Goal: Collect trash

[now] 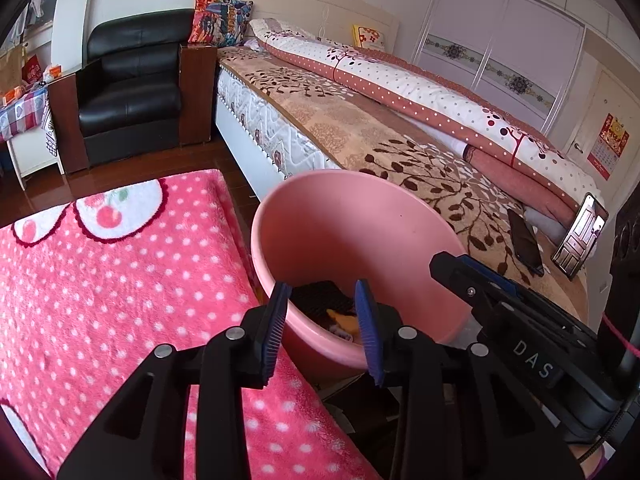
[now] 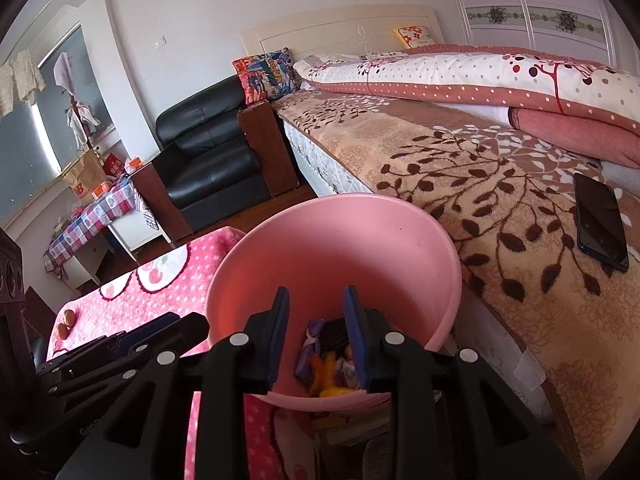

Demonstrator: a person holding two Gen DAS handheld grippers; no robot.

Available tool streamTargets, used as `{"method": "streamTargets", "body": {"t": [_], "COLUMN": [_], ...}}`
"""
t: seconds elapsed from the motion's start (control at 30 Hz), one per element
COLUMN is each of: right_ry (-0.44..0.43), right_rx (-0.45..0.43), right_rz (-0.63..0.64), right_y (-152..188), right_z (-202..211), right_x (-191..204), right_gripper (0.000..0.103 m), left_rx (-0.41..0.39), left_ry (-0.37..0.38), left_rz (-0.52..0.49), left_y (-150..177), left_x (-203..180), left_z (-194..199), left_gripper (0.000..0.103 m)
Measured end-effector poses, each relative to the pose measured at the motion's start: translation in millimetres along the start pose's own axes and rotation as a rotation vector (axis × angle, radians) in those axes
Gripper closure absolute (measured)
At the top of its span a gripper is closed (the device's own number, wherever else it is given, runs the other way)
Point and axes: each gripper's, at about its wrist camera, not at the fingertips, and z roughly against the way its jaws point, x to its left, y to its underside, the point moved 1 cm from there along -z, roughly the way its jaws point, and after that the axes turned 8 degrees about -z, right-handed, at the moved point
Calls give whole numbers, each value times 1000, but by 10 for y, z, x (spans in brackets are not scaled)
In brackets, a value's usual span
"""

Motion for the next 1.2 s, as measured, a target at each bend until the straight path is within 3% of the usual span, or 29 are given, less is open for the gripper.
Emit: {"method": "streamTargets", "body": {"t": [0.13, 0.33, 0.73, 1.2], "right_ry": [-8, -19, -18, 15], "right_rx": [-11, 1, -18, -45], "right_rz": [16, 42, 83, 130], "right_y": [68, 267, 597, 727], "right_z": [123, 295, 718, 928], "right_x": [83, 231, 535, 679], "right_gripper": [63, 58, 40, 34], "left_rx": [-14, -39, -90, -106], "left_ry": [-24, -85, -130, -153], "left_rz": [-9, -14, -1, 18], "left_y": [27, 110, 373, 556], "left_x": [13, 62, 167, 230], "left_z": [118, 353, 871, 1095], "left_gripper": [68, 68, 68, 71]}}
